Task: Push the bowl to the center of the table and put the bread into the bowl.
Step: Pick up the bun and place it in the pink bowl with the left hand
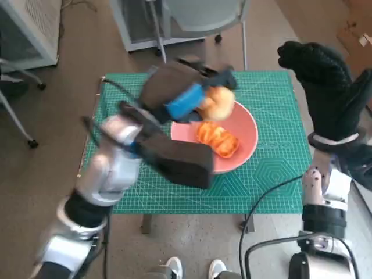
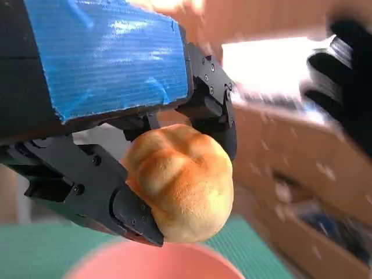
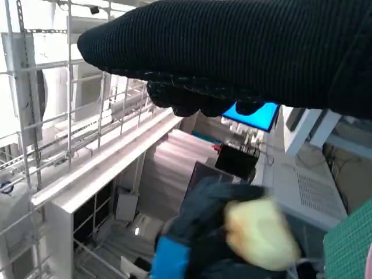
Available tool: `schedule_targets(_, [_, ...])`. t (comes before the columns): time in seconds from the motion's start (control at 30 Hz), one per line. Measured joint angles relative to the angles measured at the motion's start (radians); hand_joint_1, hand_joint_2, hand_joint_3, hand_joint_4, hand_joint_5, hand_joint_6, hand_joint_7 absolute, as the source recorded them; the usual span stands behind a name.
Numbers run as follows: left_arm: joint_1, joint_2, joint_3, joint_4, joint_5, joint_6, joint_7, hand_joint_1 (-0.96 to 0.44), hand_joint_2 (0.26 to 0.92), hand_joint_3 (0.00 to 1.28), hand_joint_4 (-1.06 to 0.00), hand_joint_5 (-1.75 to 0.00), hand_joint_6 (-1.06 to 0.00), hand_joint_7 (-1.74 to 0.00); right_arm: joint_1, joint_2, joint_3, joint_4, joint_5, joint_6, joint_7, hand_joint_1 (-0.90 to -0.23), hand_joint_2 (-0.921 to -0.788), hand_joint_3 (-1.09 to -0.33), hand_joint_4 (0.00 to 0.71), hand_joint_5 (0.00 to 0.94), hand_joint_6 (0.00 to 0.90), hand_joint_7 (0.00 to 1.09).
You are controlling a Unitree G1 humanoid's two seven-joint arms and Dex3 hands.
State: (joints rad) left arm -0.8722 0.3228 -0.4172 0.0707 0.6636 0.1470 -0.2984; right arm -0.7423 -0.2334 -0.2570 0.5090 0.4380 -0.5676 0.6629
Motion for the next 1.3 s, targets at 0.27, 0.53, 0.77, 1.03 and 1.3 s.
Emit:
schedule_targets(0.27, [-0.012,-0.052,-0.053,0.209,0.0,-0.091,0.006,0.0,0.92,0.01,-0.77,-1.02,-0.67,-1.18,0.003,-0.006,-0.009,-0.004,0.003,0.0,0.0,-0.672,-0.921,-0.726,0.291,0.002,0.377,0.0])
schedule_targets(0.53, [-0.035,-0.059,-0.054,0.371,0.0,-0.148,0.031,0.0,0.92,0.01,-0.77,-1.02,-0.67,-1.19,0.019,-0.006,-0.01,-0.032,0.008,0.002,-0.001,-0.671,-0.921,-0.727,0.291,0.002,0.382,0.01])
schedule_targets(0.77, [-0.041,-0.073,-0.051,0.418,0.0,-0.118,0.036,0.0,0.92,0.04,-0.74,-1.12,-0.63,-1.14,0.022,-0.006,-0.011,-0.047,0.007,0.005,-0.01,-0.665,-0.921,-0.727,0.289,0.0,0.382,0.0])
schedule_targets(1.03, [-0.038,-0.085,-0.055,0.382,0.02,-0.039,0.003,-0.45,0.767,0.02,-0.18,-0.14,-0.22,-0.3,0.022,-0.006,-0.011,-0.051,0.006,0.012,-0.021,-0.668,-0.921,-0.723,0.289,0.0,0.377,0.0])
schedule_targets(1.3, [-0.033,-0.047,-0.057,0.34,0.039,-0.099,0.031,-0.81,0.878,0.03,-0.01,-0.01,-0.04,-0.12,0.02,-0.007,-0.01,-0.051,-0.008,0.012,-0.033,-0.686,-0.921,-0.717,0.292,0.002,0.372,0.0])
